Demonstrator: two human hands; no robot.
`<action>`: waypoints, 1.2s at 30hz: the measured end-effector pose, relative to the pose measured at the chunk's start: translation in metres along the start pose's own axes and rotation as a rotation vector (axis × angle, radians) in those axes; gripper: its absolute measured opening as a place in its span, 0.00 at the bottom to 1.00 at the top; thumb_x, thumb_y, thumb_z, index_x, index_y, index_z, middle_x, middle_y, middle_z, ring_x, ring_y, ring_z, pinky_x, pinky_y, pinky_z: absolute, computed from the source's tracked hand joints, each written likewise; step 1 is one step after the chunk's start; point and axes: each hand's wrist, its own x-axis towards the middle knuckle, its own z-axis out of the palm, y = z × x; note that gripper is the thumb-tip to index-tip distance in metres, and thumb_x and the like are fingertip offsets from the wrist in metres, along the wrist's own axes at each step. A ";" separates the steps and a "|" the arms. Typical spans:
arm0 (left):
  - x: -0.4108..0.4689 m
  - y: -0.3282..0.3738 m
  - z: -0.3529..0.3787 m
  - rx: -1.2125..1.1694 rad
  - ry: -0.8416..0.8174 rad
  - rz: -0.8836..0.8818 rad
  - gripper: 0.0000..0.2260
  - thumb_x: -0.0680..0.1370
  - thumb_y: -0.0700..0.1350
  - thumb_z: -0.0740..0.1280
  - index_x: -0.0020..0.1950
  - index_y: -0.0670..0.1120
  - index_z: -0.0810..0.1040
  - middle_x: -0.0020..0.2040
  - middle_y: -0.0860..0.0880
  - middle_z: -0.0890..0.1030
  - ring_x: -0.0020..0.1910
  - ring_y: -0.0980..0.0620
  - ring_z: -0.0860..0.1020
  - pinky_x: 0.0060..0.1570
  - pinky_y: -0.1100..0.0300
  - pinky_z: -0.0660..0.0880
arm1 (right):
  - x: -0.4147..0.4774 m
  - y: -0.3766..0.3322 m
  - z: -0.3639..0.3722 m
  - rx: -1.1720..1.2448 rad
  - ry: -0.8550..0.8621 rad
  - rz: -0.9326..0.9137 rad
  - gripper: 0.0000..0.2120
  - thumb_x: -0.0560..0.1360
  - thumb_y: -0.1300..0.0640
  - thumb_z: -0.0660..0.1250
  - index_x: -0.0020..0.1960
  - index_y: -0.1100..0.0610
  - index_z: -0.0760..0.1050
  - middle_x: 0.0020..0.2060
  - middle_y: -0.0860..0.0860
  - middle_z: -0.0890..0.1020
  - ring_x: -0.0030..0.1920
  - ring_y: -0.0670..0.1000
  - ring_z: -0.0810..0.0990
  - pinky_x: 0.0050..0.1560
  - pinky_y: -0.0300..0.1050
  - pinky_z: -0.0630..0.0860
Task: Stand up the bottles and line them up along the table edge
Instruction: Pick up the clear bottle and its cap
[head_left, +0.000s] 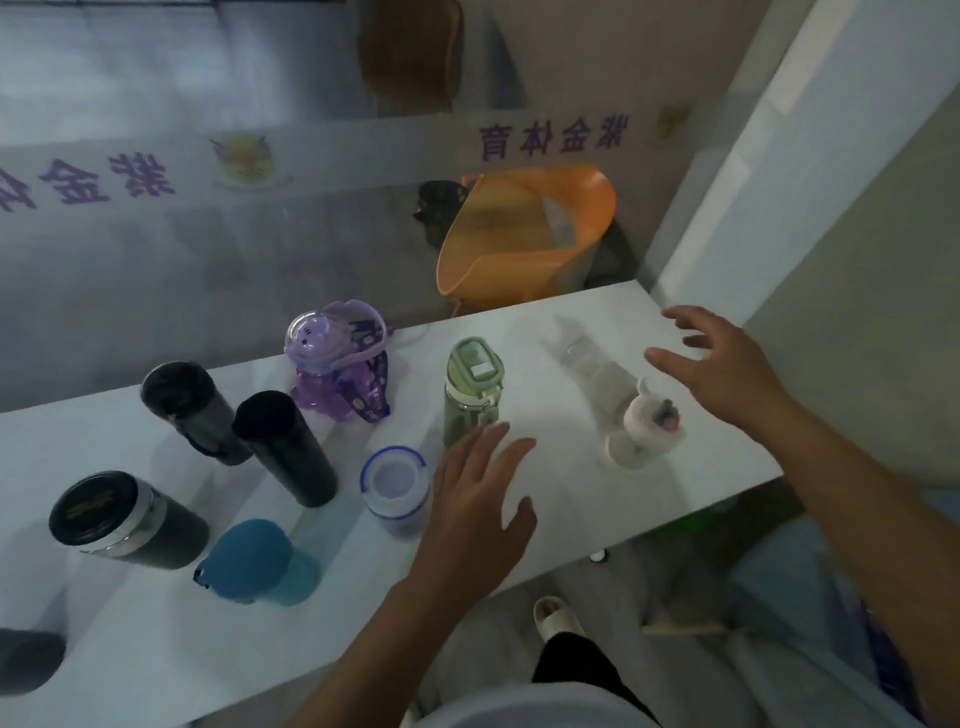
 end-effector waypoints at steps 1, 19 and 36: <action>0.005 0.002 0.007 0.006 -0.047 -0.008 0.25 0.75 0.50 0.65 0.72 0.56 0.66 0.75 0.52 0.65 0.76 0.48 0.60 0.73 0.52 0.59 | 0.007 0.016 -0.007 0.011 0.002 0.033 0.23 0.72 0.47 0.71 0.66 0.46 0.71 0.64 0.49 0.74 0.60 0.51 0.74 0.55 0.48 0.72; 0.150 0.095 0.200 -0.102 -0.347 -0.514 0.50 0.62 0.62 0.78 0.76 0.57 0.54 0.72 0.54 0.67 0.68 0.49 0.69 0.66 0.48 0.71 | 0.150 0.208 0.027 0.362 -0.416 0.480 0.20 0.71 0.51 0.73 0.60 0.53 0.76 0.54 0.58 0.80 0.52 0.57 0.79 0.50 0.54 0.78; 0.125 0.078 0.191 -0.142 0.006 -0.673 0.48 0.64 0.50 0.80 0.74 0.62 0.53 0.67 0.54 0.68 0.60 0.54 0.71 0.57 0.58 0.75 | 0.167 0.188 0.093 0.245 -0.663 0.369 0.33 0.64 0.53 0.79 0.63 0.56 0.68 0.54 0.54 0.76 0.43 0.49 0.76 0.29 0.41 0.70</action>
